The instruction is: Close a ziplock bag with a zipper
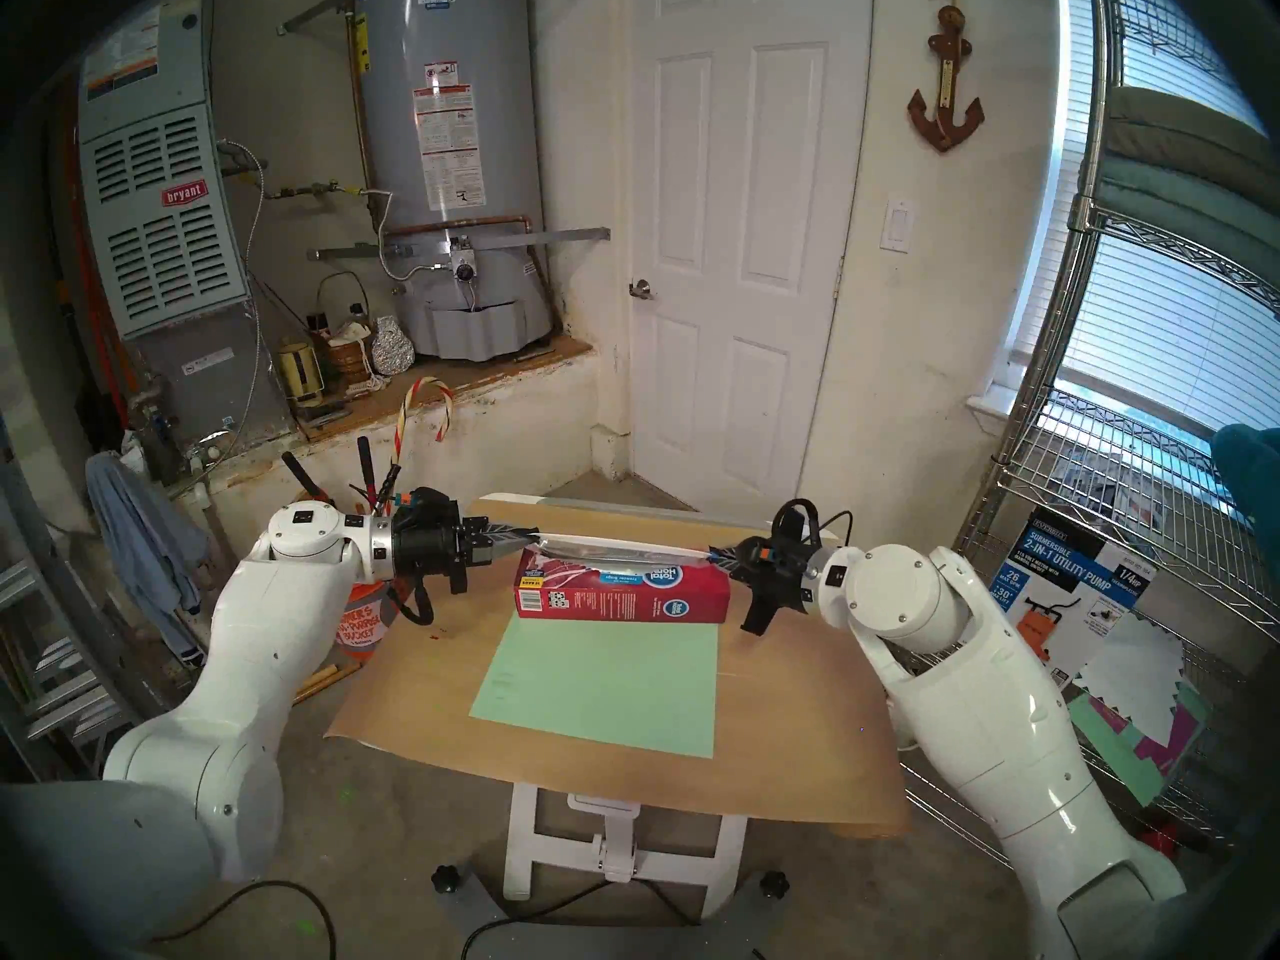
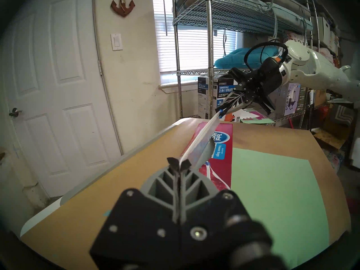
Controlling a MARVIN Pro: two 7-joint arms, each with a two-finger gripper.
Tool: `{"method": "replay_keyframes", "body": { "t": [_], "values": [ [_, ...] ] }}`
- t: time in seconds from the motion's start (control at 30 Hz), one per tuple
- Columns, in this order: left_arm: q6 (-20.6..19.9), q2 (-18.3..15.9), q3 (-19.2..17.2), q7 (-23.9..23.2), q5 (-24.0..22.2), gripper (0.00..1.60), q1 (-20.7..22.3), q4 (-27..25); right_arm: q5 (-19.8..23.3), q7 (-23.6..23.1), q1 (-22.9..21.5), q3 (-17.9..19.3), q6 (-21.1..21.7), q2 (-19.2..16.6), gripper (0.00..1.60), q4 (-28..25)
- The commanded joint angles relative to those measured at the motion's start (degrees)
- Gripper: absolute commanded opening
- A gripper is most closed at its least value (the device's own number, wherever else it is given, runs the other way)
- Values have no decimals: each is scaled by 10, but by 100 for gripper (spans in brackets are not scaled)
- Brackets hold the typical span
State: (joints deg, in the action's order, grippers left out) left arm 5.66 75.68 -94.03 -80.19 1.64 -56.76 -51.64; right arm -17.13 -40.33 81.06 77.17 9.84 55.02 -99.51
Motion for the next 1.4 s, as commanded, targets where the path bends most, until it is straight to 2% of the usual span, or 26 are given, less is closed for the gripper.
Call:
{"method": "replay_keyframes", "body": {
  "t": [0.0,0.87,0.9,0.93,0.97,1.23,1.37],
  "values": [
    [-1,-11,-11,2,-4,0,8,-13,-5,9,8,26,-5,-25,0,-1],
    [-3,-8,-10,9,-1,0,10,-11,-10,4,-4,27,-12,-11,0,5],
    [-4,-8,-10,11,-1,0,10,-12,-10,4,-4,27,-12,-10,45,5],
    [-5,-8,-10,13,0,0,11,-12,-13,4,-4,26,-8,-11,63,3],
    [-5,-8,-10,14,1,0,11,-12,-13,3,-4,26,-11,-11,160,4],
    [-11,-10,-20,17,-9,0,13,-25,8,-3,0,46,-19,-16,160,-4],
    [-7,-12,-35,23,-18,0,11,-39,41,7,-17,79,-4,5,160,-3]
  ]
}}
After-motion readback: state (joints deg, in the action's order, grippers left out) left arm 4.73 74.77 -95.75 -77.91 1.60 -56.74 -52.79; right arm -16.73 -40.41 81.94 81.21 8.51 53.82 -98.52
